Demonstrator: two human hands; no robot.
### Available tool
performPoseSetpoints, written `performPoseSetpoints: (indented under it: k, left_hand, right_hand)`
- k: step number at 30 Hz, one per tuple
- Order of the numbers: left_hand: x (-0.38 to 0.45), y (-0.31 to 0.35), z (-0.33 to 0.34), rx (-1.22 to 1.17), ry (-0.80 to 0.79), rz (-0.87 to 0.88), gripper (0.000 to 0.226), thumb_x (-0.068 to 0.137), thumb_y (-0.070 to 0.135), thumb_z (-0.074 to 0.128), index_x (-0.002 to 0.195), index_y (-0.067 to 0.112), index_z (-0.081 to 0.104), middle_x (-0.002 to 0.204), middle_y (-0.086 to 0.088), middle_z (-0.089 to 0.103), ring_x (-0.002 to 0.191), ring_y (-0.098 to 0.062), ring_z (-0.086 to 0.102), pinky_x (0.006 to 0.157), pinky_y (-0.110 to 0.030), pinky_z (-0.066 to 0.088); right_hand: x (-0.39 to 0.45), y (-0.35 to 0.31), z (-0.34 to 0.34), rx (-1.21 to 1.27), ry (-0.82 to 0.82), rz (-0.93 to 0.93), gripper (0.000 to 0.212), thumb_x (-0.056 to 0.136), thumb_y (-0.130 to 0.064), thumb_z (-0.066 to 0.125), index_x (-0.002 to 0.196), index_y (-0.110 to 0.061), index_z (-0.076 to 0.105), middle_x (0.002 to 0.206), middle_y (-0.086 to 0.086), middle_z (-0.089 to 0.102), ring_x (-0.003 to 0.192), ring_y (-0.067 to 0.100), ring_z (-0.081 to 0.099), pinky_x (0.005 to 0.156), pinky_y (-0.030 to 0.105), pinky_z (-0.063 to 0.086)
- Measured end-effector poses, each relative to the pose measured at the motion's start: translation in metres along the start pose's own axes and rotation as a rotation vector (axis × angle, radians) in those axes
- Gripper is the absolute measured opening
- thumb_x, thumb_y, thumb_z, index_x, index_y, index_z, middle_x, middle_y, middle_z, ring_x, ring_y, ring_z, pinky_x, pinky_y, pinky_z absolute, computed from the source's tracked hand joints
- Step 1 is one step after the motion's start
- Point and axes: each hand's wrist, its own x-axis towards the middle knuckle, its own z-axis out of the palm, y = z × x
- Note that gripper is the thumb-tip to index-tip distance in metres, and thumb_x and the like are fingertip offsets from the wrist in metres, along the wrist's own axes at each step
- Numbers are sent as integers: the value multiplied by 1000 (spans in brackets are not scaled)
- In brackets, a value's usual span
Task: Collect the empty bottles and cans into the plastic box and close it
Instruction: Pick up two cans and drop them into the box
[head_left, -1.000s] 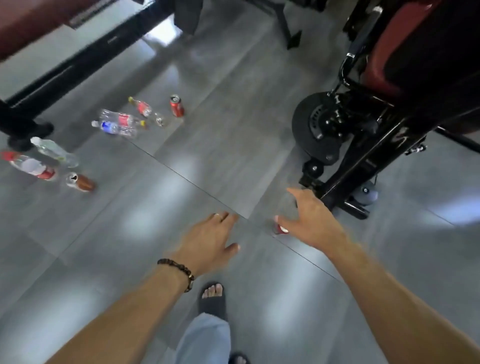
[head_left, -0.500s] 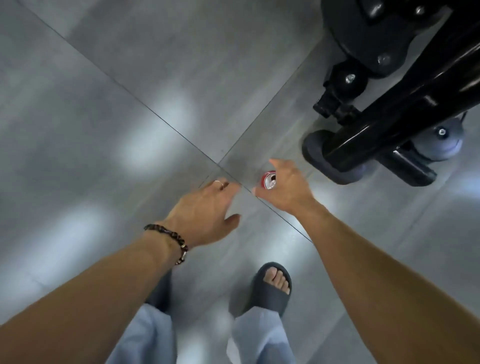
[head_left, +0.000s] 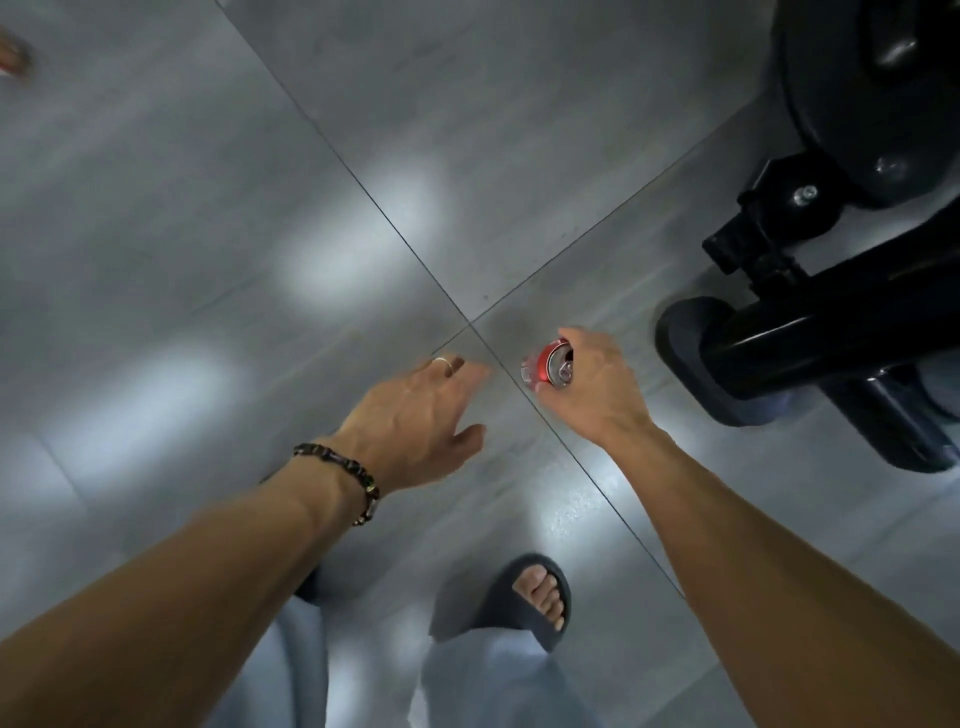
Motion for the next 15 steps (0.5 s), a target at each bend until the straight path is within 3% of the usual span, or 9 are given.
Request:
performPoseSetpoints:
  k: [7, 15]
  left_hand:
    - [-65, -19, -95, -58, 52, -106, 54, 90, 42, 49, 137, 20, 31, 128, -1, 47, 108, -22, 50, 85, -40, 50]
    - [-166, -96, -249, -171, 206, -230, 51, 91, 42, 47, 136, 23, 31, 131, 4, 43, 115, -19, 46, 90, -35, 43]
  right_hand:
    - [-32, -124, -94, -16, 4, -173, 72, 74, -40, 71, 137, -25, 41, 129, 3, 48, 115, 25, 53, 96, 37, 46]
    - [-62, -344, -185, -88, 88, -353, 70, 76, -44, 69, 135, -20, 41, 129, 3, 48, 116, 23, 51, 94, 35, 45]
